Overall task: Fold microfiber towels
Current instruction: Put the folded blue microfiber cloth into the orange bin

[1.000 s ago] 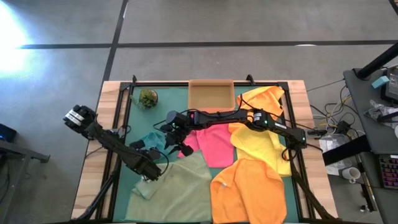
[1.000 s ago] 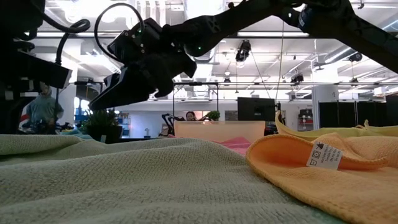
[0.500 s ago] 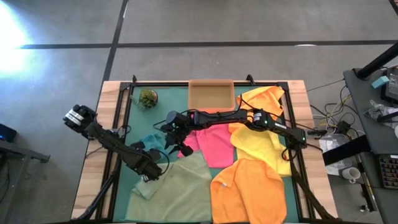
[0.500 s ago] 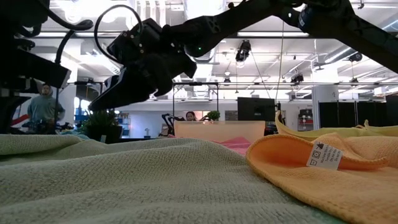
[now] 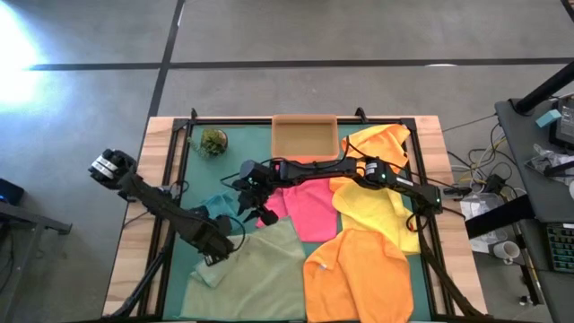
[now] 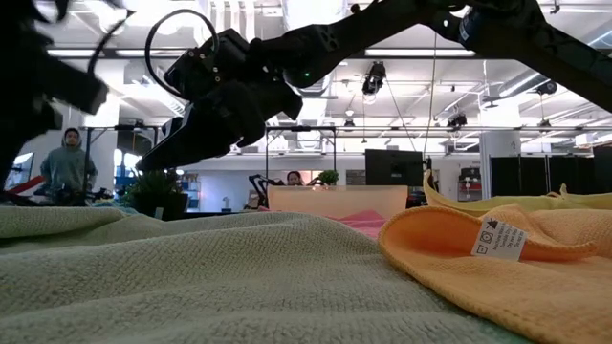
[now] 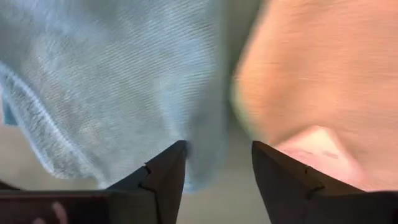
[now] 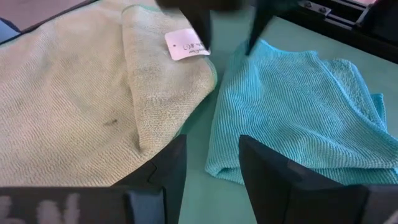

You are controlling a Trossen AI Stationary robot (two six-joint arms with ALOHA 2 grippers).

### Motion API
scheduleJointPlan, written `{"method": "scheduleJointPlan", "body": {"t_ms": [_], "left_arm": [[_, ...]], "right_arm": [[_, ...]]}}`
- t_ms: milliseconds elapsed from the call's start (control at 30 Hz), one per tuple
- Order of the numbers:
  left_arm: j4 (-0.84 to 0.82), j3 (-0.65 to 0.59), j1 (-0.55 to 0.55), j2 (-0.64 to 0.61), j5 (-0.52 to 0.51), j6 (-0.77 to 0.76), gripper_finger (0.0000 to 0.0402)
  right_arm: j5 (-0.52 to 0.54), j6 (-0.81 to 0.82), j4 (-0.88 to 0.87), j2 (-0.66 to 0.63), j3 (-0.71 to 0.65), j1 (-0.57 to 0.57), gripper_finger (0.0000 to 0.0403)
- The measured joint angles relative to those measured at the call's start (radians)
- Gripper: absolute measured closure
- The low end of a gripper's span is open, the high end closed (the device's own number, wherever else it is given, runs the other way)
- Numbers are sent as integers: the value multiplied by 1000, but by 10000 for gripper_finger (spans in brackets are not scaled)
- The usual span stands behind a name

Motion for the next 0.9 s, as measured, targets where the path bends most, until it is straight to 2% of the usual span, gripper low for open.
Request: {"method": "scheduleJointPlan", "body": {"t_ms": [167,367,633,900], "left_arm": [[-2,13,-68,-58,-78,-28,231],[1,-4,-85,-65,-95,-45,231],[62,-27,-85,15,-110,-26,230],[9,-62,-83,94,-107,-66,230]], "right_arm": [[0,0,2,0,0,0,266],[0,0,3,0,0,0,266],[0,0,3,0,0,0,266],[0,4,3,0,0,0,266]]}}
